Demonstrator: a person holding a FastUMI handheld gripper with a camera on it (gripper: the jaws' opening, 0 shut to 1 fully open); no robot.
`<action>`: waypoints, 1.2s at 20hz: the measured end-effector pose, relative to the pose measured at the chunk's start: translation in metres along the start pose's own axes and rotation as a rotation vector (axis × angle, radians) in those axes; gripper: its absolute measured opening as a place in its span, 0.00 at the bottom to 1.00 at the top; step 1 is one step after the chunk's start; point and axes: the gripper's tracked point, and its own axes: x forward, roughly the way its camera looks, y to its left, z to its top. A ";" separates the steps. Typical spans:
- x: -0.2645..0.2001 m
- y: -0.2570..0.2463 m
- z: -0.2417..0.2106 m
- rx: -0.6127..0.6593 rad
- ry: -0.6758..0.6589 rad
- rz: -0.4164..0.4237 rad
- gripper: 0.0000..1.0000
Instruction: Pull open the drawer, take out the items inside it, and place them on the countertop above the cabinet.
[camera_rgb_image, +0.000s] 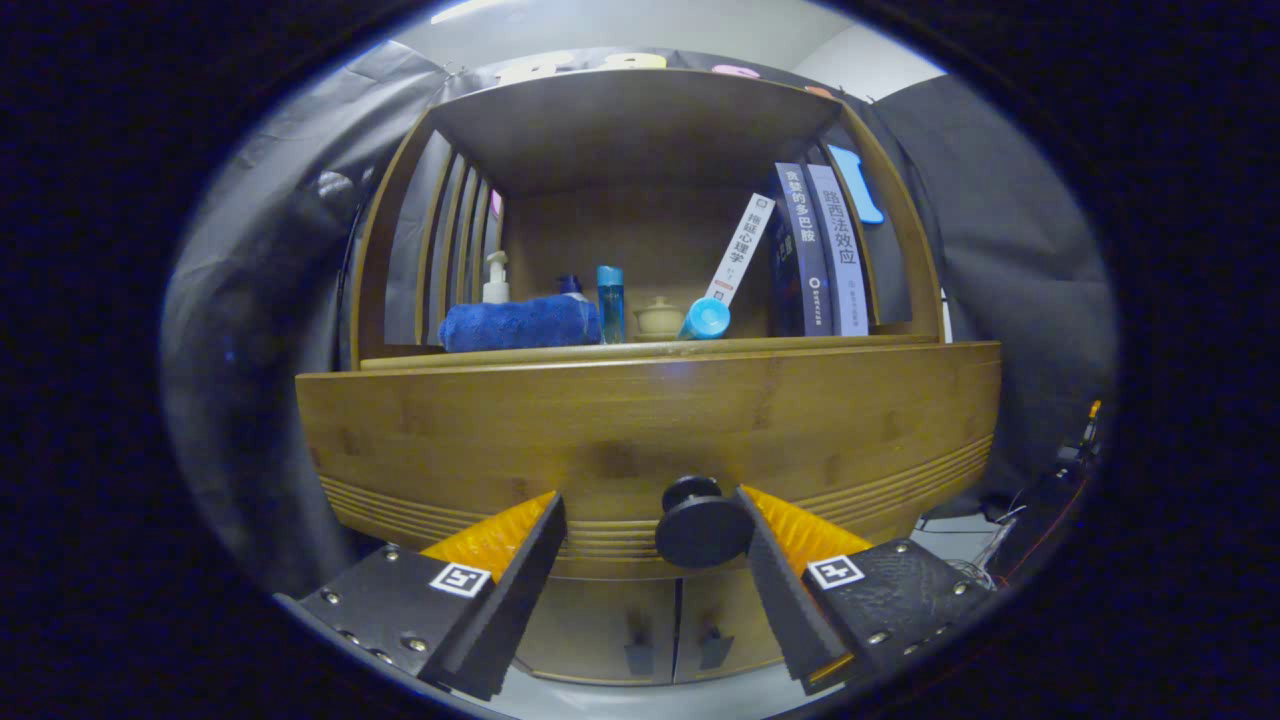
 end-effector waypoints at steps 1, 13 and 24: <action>0.006 0.000 0.000 0.001 -0.011 0.001 0.99; 0.048 -0.001 -0.002 0.007 -0.140 0.017 0.98; 0.041 -0.005 -0.011 -0.001 0.002 0.020 0.99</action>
